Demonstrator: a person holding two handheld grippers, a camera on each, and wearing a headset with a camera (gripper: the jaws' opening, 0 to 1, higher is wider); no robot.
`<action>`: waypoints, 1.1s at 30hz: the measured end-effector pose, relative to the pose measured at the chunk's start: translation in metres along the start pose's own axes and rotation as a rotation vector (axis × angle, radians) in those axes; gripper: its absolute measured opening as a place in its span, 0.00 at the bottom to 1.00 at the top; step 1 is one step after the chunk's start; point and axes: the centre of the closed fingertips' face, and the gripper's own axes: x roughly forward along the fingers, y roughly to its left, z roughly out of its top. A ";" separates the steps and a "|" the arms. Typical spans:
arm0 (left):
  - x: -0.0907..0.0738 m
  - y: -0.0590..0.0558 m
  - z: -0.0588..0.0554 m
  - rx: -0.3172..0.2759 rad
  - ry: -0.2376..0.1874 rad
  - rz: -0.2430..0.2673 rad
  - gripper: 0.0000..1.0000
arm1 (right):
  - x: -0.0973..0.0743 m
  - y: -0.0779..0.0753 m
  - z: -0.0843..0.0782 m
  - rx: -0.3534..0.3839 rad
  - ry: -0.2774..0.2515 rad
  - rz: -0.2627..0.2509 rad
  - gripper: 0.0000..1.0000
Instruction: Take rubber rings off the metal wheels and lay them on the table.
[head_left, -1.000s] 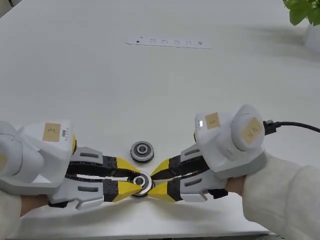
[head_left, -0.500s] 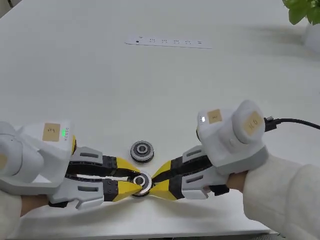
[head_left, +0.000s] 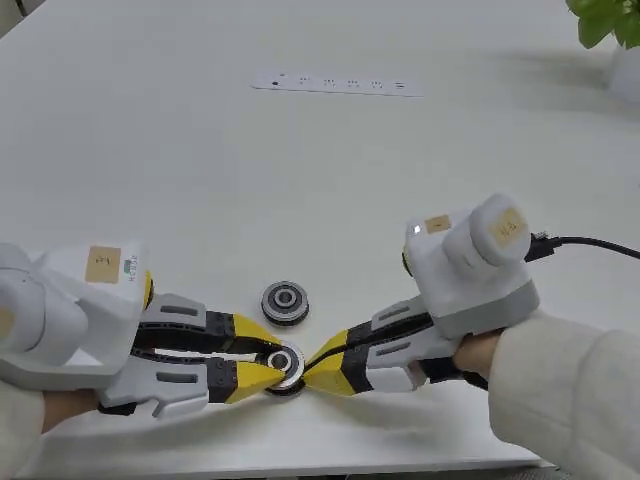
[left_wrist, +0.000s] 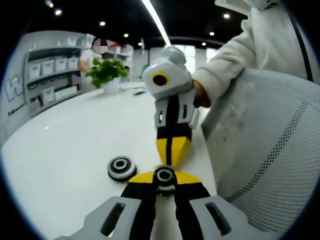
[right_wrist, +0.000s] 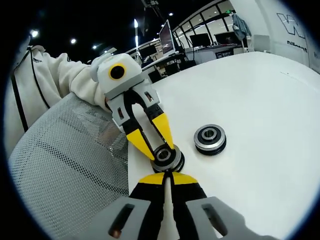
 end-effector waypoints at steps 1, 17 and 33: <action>0.000 0.000 0.000 0.000 0.000 0.000 0.14 | 0.000 0.000 0.000 -0.001 0.001 -0.002 0.01; -0.001 0.003 0.000 -0.009 -0.001 0.012 0.14 | 0.003 -0.007 0.001 -0.202 0.130 -0.148 0.07; -0.001 0.003 0.000 -0.004 0.002 0.015 0.13 | 0.001 -0.010 0.002 -0.066 0.115 -0.148 0.00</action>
